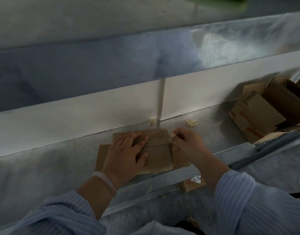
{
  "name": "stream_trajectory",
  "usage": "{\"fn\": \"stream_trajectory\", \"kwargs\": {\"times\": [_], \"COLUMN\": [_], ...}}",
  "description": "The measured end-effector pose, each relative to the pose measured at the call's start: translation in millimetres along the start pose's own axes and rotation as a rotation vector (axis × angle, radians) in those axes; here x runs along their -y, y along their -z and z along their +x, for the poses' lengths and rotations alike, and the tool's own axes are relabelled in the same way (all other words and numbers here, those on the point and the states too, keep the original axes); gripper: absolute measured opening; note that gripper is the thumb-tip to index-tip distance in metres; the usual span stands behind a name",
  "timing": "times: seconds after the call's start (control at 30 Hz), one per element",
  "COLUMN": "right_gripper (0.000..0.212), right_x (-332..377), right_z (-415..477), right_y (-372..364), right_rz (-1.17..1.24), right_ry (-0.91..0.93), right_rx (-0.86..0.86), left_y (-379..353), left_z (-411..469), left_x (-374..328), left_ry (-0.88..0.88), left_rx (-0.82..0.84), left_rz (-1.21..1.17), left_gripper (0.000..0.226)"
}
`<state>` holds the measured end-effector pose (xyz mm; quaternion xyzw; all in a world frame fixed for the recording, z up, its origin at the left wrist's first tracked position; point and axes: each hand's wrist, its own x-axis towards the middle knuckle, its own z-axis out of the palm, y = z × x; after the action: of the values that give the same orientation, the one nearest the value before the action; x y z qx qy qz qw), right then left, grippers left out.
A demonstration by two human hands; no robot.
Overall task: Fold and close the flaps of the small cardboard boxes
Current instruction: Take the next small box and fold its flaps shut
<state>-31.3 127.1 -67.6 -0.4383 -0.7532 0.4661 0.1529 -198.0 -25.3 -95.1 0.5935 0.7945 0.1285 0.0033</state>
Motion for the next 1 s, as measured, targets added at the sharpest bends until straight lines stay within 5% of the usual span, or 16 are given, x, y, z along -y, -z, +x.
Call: {"fn": "stream_trajectory", "kwargs": {"times": [0.1,0.3,0.63,0.8,0.93,1.0], "right_gripper": [0.010,0.012,0.025,0.035,0.012,0.022], "right_x": [2.7,15.0,16.2,24.4,22.9,21.2], "right_z": [0.6,-5.8,-28.5,-14.0,-9.2,-10.2], "right_y": [5.1,-2.8,-24.0,-13.3,-12.9,-11.8], "right_rz": [-0.013,-0.465,-0.738,-0.676,-0.408,-0.298], "right_ry": [-0.084,0.148,0.403,0.187,0.039,0.009], "right_rx": [-0.044,-0.117,-0.028,-0.003,-0.099,-0.146], "left_y": [-2.3,-2.8,-4.4,-3.9,-3.2,-1.8], "left_z": [0.7,-0.2,-1.2,-1.6,-0.7,-1.4], "left_x": [0.1,-0.5,-1.6,-2.5,-2.1,-2.7], "left_ry": [0.003,0.006,0.009,0.003,-0.006,-0.012], "left_rx": [0.001,0.015,0.005,0.008,-0.010,-0.003], "left_rz": [0.010,0.036,0.035,0.031,0.012,-0.004], "left_gripper": [0.054,0.055,0.054,0.054,0.054,0.055]}}
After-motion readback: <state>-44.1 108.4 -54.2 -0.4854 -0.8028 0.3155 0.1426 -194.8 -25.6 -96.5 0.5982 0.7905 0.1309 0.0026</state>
